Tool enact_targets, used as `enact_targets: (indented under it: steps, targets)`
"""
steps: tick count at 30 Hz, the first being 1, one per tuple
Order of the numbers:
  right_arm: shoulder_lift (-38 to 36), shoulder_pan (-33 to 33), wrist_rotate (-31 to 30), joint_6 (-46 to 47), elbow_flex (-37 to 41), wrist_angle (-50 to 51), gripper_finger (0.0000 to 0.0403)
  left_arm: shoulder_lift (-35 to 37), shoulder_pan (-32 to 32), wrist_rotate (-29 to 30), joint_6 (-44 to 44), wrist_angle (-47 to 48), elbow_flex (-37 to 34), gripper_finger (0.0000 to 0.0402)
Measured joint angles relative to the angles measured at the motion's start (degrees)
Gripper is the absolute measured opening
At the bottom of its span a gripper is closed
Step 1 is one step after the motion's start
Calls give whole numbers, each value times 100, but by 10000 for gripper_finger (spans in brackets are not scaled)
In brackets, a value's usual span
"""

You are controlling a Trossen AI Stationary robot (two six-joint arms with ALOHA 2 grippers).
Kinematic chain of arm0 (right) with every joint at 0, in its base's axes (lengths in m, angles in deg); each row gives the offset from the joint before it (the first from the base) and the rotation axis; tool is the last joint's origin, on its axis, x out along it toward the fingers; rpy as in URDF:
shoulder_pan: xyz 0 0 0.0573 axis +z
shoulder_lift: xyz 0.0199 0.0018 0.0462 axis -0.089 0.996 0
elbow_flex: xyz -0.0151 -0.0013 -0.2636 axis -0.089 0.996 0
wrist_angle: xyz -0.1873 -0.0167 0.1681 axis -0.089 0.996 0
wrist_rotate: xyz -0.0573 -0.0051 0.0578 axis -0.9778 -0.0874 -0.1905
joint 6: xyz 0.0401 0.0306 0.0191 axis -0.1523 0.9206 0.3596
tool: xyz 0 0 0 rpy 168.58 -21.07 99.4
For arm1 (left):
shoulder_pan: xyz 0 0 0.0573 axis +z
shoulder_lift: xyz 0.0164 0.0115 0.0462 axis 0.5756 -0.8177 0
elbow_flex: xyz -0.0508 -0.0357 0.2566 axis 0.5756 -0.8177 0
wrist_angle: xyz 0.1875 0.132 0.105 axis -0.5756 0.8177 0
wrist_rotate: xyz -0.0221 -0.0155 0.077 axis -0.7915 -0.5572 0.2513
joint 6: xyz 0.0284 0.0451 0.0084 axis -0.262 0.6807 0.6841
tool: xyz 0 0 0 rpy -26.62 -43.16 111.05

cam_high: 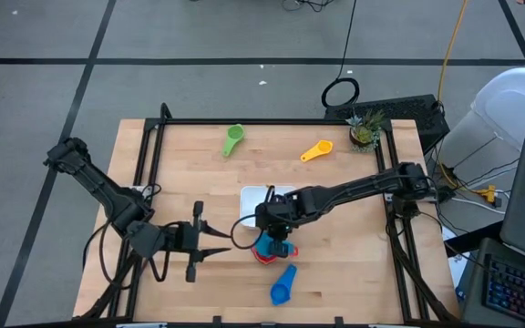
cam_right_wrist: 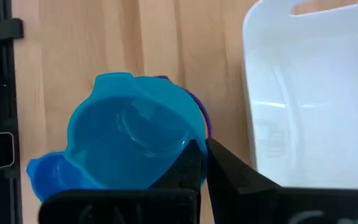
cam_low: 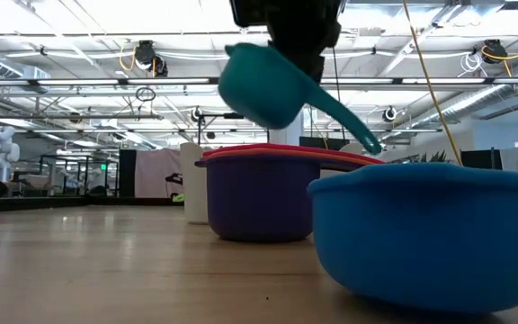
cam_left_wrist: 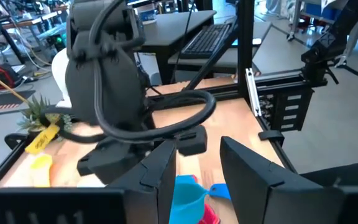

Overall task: Nest measuring cups in basket
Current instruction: Stack the the right blue measuring cup on top of the stacked measuring cups

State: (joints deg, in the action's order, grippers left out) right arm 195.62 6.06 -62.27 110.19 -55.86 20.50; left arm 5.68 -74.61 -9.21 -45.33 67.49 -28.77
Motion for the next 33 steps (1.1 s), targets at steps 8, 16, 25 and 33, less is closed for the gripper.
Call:
enact_targets:
  steps: [8, 16, 25, 33]
  targets:
    - [92, -10, 146, -23, 2, -68, 0, 0, -4, -11, -111, -2, 0, 129]
    - [94, -27, 153, -195, 2, -44, 28, -2, -4, -1, -206, -9, 0, 129]
    - [96, -32, 154, -191, 2, -45, 96, -2, -43, 22, -307, -11, 0, 129]
    - [96, -32, 157, -219, 7, -45, 138, -2, -44, 22, -363, -15, 2, 129]
